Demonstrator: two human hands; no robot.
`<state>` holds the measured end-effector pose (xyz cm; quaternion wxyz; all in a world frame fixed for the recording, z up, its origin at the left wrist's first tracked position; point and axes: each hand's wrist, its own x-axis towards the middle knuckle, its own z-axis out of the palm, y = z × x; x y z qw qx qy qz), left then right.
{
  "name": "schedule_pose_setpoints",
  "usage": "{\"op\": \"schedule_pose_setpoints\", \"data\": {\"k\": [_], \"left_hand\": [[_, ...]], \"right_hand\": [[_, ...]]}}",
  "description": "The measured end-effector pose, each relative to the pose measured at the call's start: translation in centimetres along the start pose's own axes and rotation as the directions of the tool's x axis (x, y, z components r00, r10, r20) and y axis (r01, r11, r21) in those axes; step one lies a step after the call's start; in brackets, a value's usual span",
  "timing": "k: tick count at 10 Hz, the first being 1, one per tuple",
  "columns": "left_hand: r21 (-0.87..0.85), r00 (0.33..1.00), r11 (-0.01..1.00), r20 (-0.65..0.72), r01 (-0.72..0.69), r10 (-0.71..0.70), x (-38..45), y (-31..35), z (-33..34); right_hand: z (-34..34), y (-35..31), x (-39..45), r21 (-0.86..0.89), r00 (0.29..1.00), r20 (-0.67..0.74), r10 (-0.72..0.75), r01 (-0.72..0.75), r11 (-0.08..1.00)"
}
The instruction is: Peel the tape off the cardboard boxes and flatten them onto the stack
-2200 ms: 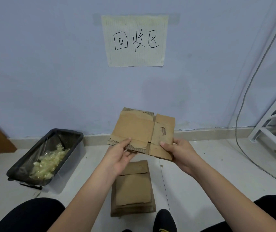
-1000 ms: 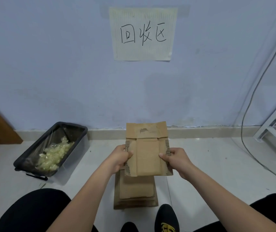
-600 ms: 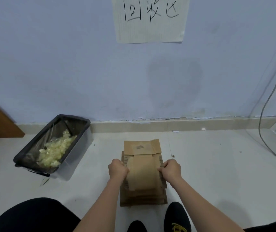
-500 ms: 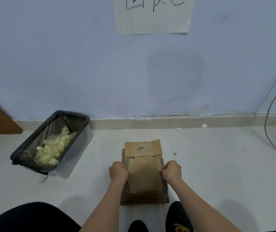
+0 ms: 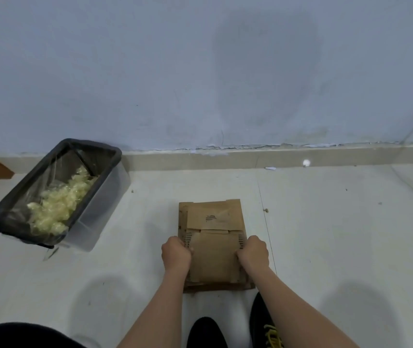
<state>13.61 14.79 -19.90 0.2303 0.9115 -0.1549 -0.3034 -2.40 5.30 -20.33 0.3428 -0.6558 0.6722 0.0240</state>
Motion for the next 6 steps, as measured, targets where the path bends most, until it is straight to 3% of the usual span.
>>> {"op": "schedule_pose_setpoints", "data": {"k": [4,5,6], "left_hand": [[0.1,0.996,0.993,-0.055,-0.069,0.075,-0.6,-0.3,0.8],[0.205,0.992,0.975,-0.065,-0.089,0.104,-1.4,0.5,-0.1],[0.434,0.983,0.885,0.003,-0.168,0.185,-2.7,2.0,-1.7]], "right_hand": [[-0.4,-1.0,-1.5,-0.098,0.999,-0.043,-0.028,0.023,0.995],[-1.7,-1.7,-2.3,-0.142,0.997,-0.043,-0.057,0.051,0.989],[-3.8,-2.6,-3.4,-0.209,0.982,-0.103,-0.156,0.132,0.969]]}}
